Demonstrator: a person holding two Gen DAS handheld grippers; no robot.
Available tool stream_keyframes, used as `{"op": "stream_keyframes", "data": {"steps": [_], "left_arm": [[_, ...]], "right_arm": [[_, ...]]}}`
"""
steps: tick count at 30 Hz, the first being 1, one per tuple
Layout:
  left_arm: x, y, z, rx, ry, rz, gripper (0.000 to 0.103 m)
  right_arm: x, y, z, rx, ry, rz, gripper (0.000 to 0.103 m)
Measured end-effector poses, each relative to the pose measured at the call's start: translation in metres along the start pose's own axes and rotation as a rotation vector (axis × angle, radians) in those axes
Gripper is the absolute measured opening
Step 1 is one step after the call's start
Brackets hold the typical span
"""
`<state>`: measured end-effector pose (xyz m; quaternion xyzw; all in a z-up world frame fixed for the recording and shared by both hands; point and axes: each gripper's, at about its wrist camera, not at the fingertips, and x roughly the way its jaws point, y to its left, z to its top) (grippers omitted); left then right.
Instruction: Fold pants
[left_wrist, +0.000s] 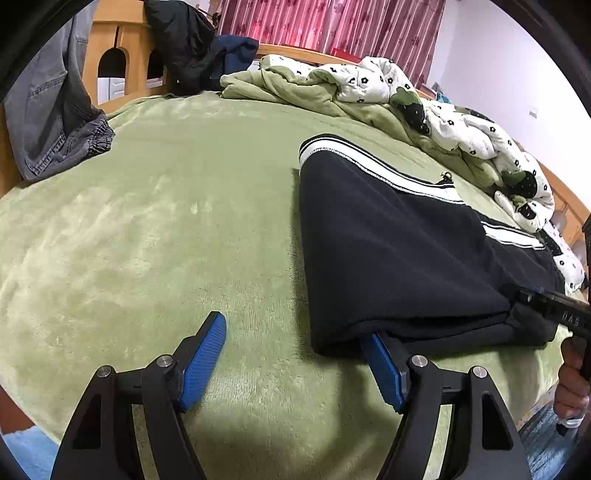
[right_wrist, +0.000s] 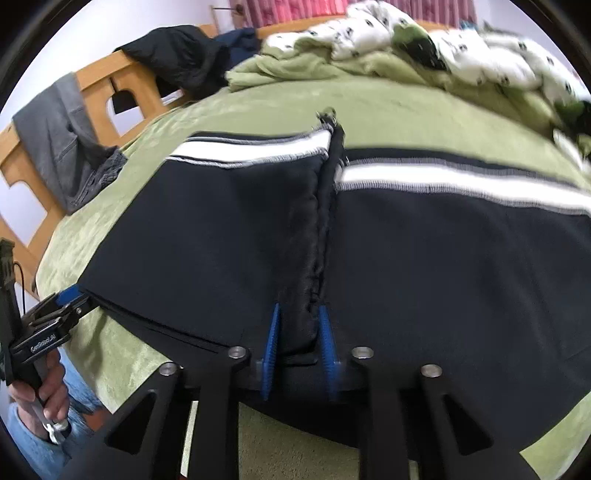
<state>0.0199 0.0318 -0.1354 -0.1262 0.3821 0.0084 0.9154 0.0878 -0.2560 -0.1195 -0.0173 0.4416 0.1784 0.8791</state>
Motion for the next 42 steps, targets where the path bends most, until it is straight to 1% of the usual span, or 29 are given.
{"op": "stream_keyframes", "data": {"steps": [2, 4, 6, 7, 8, 9, 10, 11, 12, 13, 14, 15, 16, 17, 19, 21, 23, 24, 26, 29, 30, 33, 34, 36, 37, 38, 39, 42], "left_arm": [[0.002, 0.002, 0.0, 0.0, 0.002, -0.014, 0.073], [0.004, 0.004, 0.0, 0.007, -0.001, -0.024, 0.073], [0.003, 0.005, 0.0, 0.01, -0.011, -0.033, 0.074], [0.003, 0.006, -0.001, 0.012, -0.017, -0.037, 0.074], [0.002, 0.005, -0.001, 0.014, -0.02, -0.038, 0.074], [0.002, 0.005, -0.001, 0.019, -0.023, -0.038, 0.074], [0.002, 0.005, -0.001, 0.023, -0.027, -0.035, 0.074], [0.002, 0.004, -0.002, 0.024, -0.031, -0.032, 0.074], [0.002, 0.003, -0.002, 0.018, -0.037, -0.027, 0.074], [0.002, 0.002, -0.003, 0.012, -0.043, -0.023, 0.074], [0.003, 0.001, -0.004, 0.005, -0.051, -0.016, 0.074], [0.003, 0.0, -0.004, 0.002, -0.057, -0.012, 0.074], [0.004, 0.0, -0.004, -0.001, -0.061, -0.007, 0.074], [0.005, -0.001, -0.003, -0.004, -0.064, -0.002, 0.074], [0.005, -0.003, -0.002, -0.009, -0.067, 0.005, 0.074], [0.004, -0.005, 0.0, -0.005, -0.067, 0.0, 0.074], [0.003, -0.008, 0.001, 0.007, -0.061, -0.01, 0.074], [0.003, -0.011, 0.002, 0.019, -0.055, -0.019, 0.074], [0.003, -0.02, 0.001, 0.048, -0.057, -0.016, 0.074], [0.004, -0.034, 0.001, 0.08, -0.058, -0.001, 0.074], [0.004, -0.039, 0.001, 0.091, -0.057, 0.006, 0.074], [0.002, -0.044, 0.001, 0.106, -0.047, 0.031, 0.074], [0.001, -0.043, 0.001, 0.109, -0.042, 0.03, 0.074], [-0.004, -0.038, 0.0, 0.114, -0.032, 0.024, 0.074], [-0.008, -0.036, -0.001, 0.118, -0.026, 0.014, 0.074], [-0.013, -0.034, -0.001, 0.124, -0.022, -0.001, 0.074], [-0.02, -0.031, -0.001, 0.129, -0.023, -0.021, 0.074], [-0.044, -0.029, 0.004, 0.131, -0.054, -0.075, 0.074]], "right_arm": [[0.003, -0.002, 0.01, 0.02, -0.013, 0.0, 0.051], [0.019, -0.002, 0.028, 0.027, 0.01, -0.002, 0.053], [0.038, -0.002, 0.044, 0.036, 0.018, -0.045, 0.059], [0.051, -0.002, 0.05, 0.05, 0.035, -0.053, 0.061], [0.064, -0.005, 0.055, 0.069, 0.066, -0.036, 0.061], [0.078, -0.007, 0.058, 0.095, 0.099, 0.003, 0.061], [0.084, -0.009, 0.06, 0.107, 0.099, 0.01, 0.061], [0.087, -0.006, 0.063, 0.098, 0.075, -0.004, 0.061], [0.088, -0.005, 0.064, 0.086, 0.067, -0.011, 0.059], [0.088, -0.003, 0.065, 0.075, 0.061, -0.006, 0.051], [0.087, -0.003, 0.064, 0.069, 0.053, 0.0, 0.039], [0.084, -0.003, 0.063, 0.067, 0.043, -0.011, 0.033], [0.081, -0.006, 0.063, 0.072, 0.034, -0.004, 0.019], [0.077, -0.01, 0.063, 0.088, 0.023, 0.019, 0.015], [0.064, -0.019, 0.066, 0.131, -0.011, 0.067, 0.013], [0.042, -0.029, 0.065, 0.145, -0.063, 0.082, 0.012], [0.026, -0.035, 0.062, 0.122, -0.095, 0.035, 0.012], [0.018, -0.04, 0.059, 0.1, -0.115, -0.009, 0.012], [0.009, -0.057, 0.056, 0.092, -0.132, -0.064, 0.012], [0.016, -0.082, 0.051, 0.144, -0.092, -0.048, 0.012], [0.024, -0.086, 0.048, 0.133, -0.065, -0.062, 0.012], [0.03, -0.084, 0.041, 0.112, -0.051, -0.092, 0.012], [0.031, -0.081, 0.04, 0.103, -0.049, -0.103, 0.012], [0.035, -0.075, 0.039, 0.08, -0.031, -0.148, 0.018], [0.037, -0.073, 0.038, 0.061, -0.01, -0.187, 0.036], [0.034, -0.073, 0.037, 0.046, -0.009, -0.22, 0.047], [0.025, -0.072, 0.036, 0.033, -0.029, -0.239, 0.047], [-0.009, -0.068, 0.027, 0.029, -0.102, -0.218, 0.047]]}}
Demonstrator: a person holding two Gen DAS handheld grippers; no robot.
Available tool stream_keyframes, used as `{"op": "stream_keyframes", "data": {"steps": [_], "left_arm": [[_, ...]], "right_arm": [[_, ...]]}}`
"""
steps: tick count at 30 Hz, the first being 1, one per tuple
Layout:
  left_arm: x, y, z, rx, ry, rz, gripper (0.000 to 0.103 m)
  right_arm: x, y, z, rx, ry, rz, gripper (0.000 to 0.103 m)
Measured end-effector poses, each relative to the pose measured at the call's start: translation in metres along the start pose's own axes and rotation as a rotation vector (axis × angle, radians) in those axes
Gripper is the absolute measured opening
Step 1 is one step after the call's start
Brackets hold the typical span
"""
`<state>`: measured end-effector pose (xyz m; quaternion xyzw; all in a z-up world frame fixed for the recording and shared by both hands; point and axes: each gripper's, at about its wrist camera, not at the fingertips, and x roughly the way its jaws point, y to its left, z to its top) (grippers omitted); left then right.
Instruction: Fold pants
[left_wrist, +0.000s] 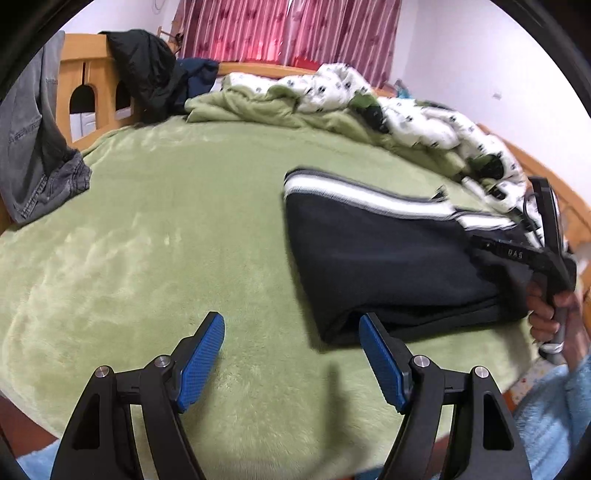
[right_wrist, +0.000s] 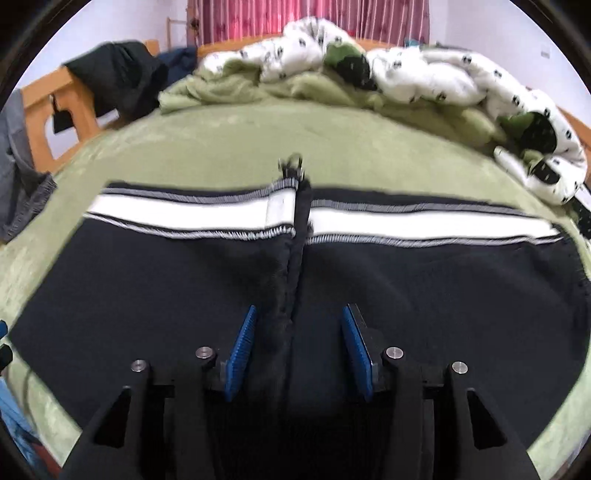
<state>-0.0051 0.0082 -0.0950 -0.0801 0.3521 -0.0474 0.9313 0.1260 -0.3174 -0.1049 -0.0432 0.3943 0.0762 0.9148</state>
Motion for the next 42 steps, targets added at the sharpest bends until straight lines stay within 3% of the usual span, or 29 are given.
{"op": "stream_keyframes", "data": {"steps": [5, 7, 8, 10, 12, 14, 16, 21, 23, 26, 31, 37, 42], "left_arm": [[0.006, -0.021, 0.042, 0.008, -0.045, -0.039, 0.074], [0.029, -0.033, 0.058, 0.018, -0.022, -0.047, 0.074], [0.04, -0.037, 0.061, 0.02, -0.006, -0.039, 0.074], [0.058, -0.041, 0.056, 0.016, 0.038, -0.04, 0.073], [0.077, -0.044, 0.033, 0.022, 0.114, -0.04, 0.073], [0.083, -0.047, 0.013, 0.05, 0.122, 0.016, 0.073], [0.082, -0.048, -0.002, 0.046, 0.13, 0.007, 0.074], [0.067, -0.03, 0.003, -0.085, 0.158, -0.067, 0.073], [0.058, -0.029, 0.006, -0.082, 0.145, -0.046, 0.073], [0.035, -0.027, 0.015, -0.049, 0.106, 0.015, 0.073], [-0.007, -0.017, 0.047, -0.054, 0.054, 0.038, 0.073], [-0.057, 0.004, 0.11, -0.145, 0.034, -0.028, 0.072], [-0.079, 0.012, 0.14, -0.117, -0.009, -0.073, 0.072]], "right_arm": [[-0.042, 0.017, -0.005, -0.05, -0.092, 0.082, 0.047], [-0.042, 0.025, -0.01, -0.071, -0.073, 0.119, 0.044], [-0.037, 0.026, -0.018, -0.079, -0.042, 0.12, 0.037], [-0.023, 0.024, -0.035, -0.08, 0.024, 0.095, 0.027], [-0.011, 0.021, -0.053, -0.082, 0.066, 0.071, 0.025], [-0.016, 0.021, -0.057, -0.105, 0.036, 0.079, 0.025], [-0.016, 0.016, -0.059, -0.085, 0.032, 0.095, 0.025], [-0.024, 0.011, -0.06, -0.069, 0.012, 0.099, 0.025], [-0.029, 0.004, -0.056, -0.057, 0.005, 0.08, 0.042], [-0.039, -0.011, -0.053, 0.051, 0.01, 0.044, 0.055], [-0.071, -0.033, -0.038, 0.137, -0.02, 0.034, 0.055], [-0.129, -0.062, -0.025, 0.139, -0.081, -0.08, 0.055], [-0.153, -0.099, -0.023, 0.205, -0.083, -0.098, 0.055]]}}
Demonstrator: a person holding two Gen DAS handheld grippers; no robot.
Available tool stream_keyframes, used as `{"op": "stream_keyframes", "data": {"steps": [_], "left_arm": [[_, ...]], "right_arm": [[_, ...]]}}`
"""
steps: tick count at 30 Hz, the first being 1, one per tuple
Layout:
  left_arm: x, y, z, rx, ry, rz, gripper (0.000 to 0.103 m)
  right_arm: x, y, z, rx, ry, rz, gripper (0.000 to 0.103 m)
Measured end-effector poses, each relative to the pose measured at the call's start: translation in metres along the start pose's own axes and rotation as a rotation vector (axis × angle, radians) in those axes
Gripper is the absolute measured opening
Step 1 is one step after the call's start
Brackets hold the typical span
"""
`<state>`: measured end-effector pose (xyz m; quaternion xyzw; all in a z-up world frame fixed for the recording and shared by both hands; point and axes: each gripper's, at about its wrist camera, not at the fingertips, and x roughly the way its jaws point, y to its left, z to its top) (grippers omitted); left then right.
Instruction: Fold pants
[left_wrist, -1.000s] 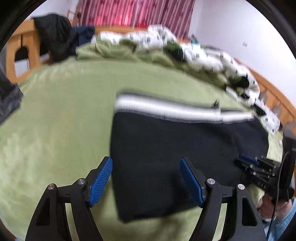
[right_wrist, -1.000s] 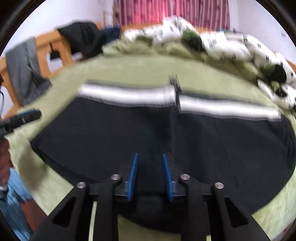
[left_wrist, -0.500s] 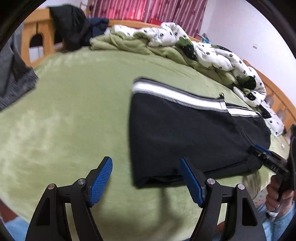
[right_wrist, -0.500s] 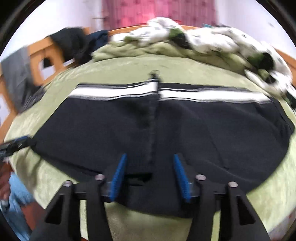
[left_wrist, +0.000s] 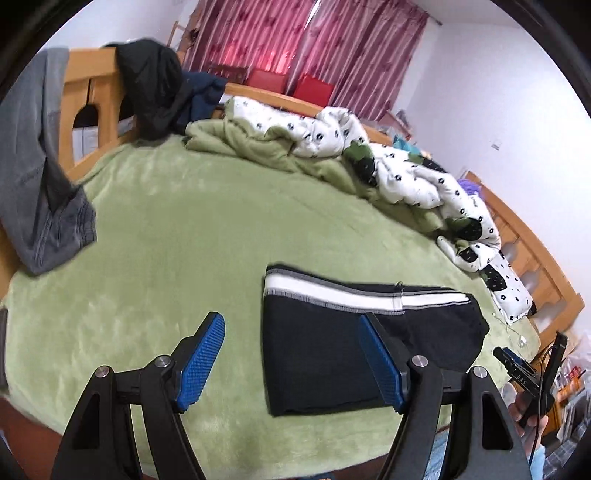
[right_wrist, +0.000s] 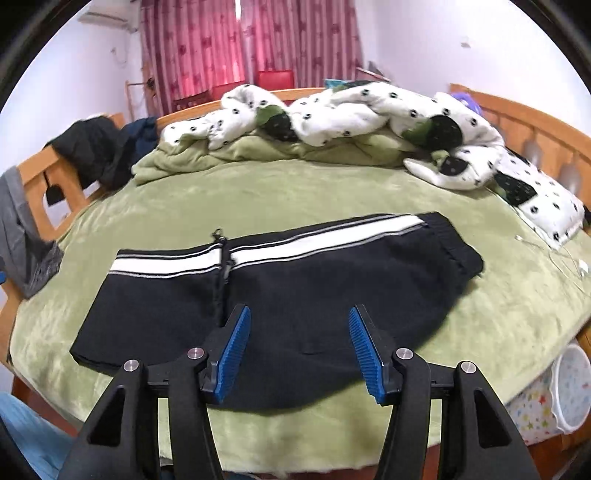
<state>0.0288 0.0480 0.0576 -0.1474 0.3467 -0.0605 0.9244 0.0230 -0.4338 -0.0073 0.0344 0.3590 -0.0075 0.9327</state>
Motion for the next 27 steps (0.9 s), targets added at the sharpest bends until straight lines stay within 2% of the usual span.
{"op": "stream_keyframes", "data": {"steps": [6, 11, 17, 22, 25, 27], "left_arm": [[0.02, 0.002, 0.011, 0.063, -0.012, -0.005, 0.074], [0.074, 0.001, -0.002, 0.075, 0.057, -0.034, 0.073], [0.154, 0.009, -0.028, -0.002, 0.177, -0.109, 0.073], [0.212, 0.021, -0.052, -0.068, 0.298, -0.191, 0.074], [0.236, 0.029, -0.062, -0.084, 0.334, -0.2, 0.073], [0.24, 0.031, -0.062, -0.096, 0.301, -0.233, 0.073]], "right_arm": [[0.003, -0.037, -0.001, 0.092, 0.015, -0.042, 0.056], [0.024, -0.059, -0.011, 0.129, 0.033, -0.071, 0.059], [0.075, -0.09, -0.021, 0.182, 0.08, -0.086, 0.062], [0.128, -0.136, -0.038, 0.379, 0.157, -0.006, 0.062], [0.147, -0.151, -0.043, 0.436, 0.119, 0.027, 0.062], [0.154, -0.156, -0.036, 0.443, 0.077, 0.038, 0.062]]}}
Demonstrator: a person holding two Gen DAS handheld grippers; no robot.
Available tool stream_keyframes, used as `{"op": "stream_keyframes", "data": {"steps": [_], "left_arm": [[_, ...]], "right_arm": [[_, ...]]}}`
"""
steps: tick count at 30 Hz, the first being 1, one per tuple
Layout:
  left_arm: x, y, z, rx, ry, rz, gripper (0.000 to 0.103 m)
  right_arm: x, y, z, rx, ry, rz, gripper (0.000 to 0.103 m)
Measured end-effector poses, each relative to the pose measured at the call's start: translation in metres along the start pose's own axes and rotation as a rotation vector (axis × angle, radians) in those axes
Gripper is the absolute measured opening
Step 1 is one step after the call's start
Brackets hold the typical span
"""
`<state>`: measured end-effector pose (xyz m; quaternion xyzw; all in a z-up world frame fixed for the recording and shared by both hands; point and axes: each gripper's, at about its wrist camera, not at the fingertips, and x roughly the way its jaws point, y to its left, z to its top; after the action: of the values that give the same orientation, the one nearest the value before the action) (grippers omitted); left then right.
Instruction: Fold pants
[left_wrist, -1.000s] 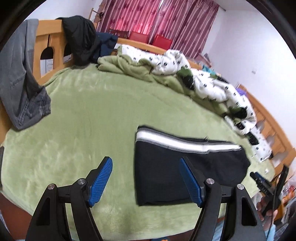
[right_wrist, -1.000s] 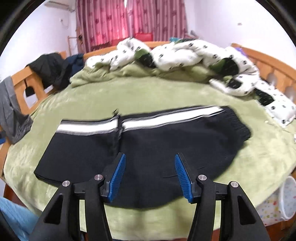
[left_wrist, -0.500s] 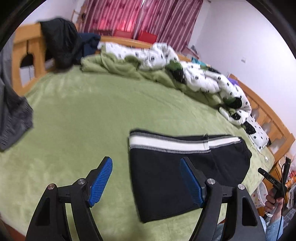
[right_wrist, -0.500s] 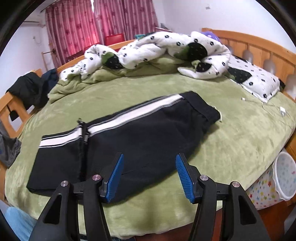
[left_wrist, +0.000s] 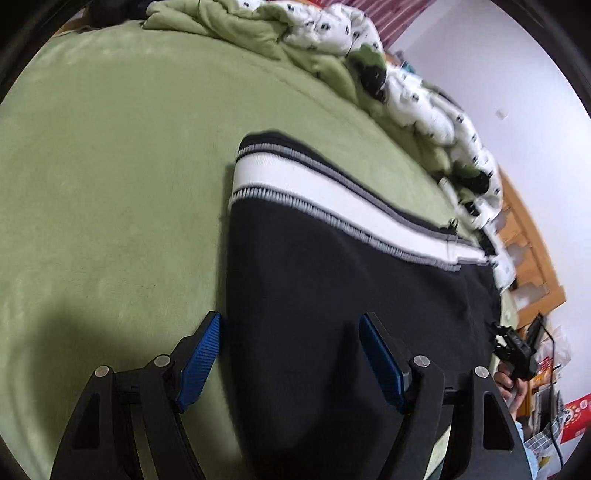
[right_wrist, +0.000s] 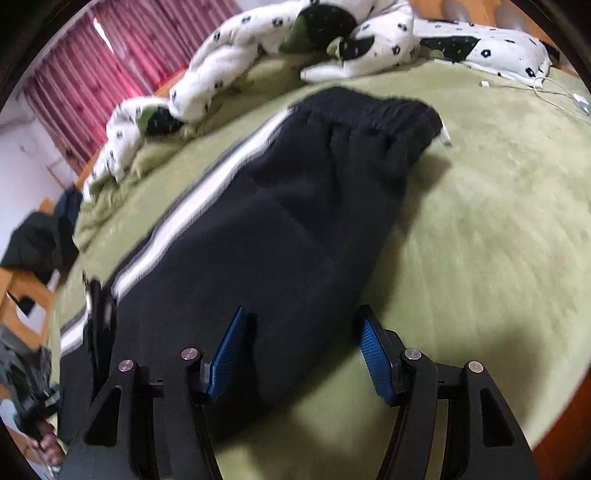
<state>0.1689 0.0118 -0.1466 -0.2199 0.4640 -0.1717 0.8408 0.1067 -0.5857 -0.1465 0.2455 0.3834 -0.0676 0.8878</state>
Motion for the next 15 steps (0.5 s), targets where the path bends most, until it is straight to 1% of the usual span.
{"op": "stream_keyframes", "data": {"steps": [2, 4, 6, 7, 8, 9, 10, 11, 12, 14, 15], "left_arm": [[0.006, -0.001, 0.007, 0.004, 0.009, -0.038, 0.072], [0.015, -0.001, 0.016, -0.006, 0.039, -0.056, 0.072], [0.021, -0.003, 0.024, -0.009, 0.057, -0.077, 0.069], [0.023, -0.004, 0.026, -0.012, 0.059, -0.075, 0.063], [0.024, -0.004, 0.027, -0.015, 0.048, -0.069, 0.054], [0.025, -0.005, 0.027, -0.02, 0.035, -0.06, 0.05], [0.027, -0.006, 0.028, -0.026, 0.032, -0.04, 0.038], [0.027, -0.006, 0.028, -0.027, 0.03, -0.028, 0.025], [0.022, -0.006, 0.029, -0.035, 0.012, -0.04, 0.022], [0.008, -0.009, 0.032, -0.047, -0.03, -0.065, 0.015], [0.002, -0.01, 0.034, -0.048, -0.048, -0.073, 0.015]], "right_arm": [[0.012, -0.002, 0.013, 0.005, -0.007, 0.01, 0.062], [0.027, -0.006, 0.03, 0.025, 0.001, 0.008, 0.062], [0.038, -0.01, 0.05, 0.062, 0.01, 0.031, 0.062], [0.042, -0.012, 0.057, 0.077, 0.018, 0.042, 0.062], [0.049, -0.015, 0.064, 0.103, 0.032, 0.06, 0.061], [0.054, -0.017, 0.069, 0.12, 0.041, 0.062, 0.059], [0.055, -0.016, 0.071, 0.12, 0.047, 0.046, 0.041], [0.053, -0.011, 0.074, 0.101, 0.047, 0.022, 0.017], [0.048, -0.004, 0.076, 0.077, 0.037, 0.015, 0.015], [0.029, 0.018, 0.078, 0.01, -0.026, -0.031, 0.012], [0.017, 0.034, 0.079, -0.025, -0.063, -0.05, 0.012]]}}
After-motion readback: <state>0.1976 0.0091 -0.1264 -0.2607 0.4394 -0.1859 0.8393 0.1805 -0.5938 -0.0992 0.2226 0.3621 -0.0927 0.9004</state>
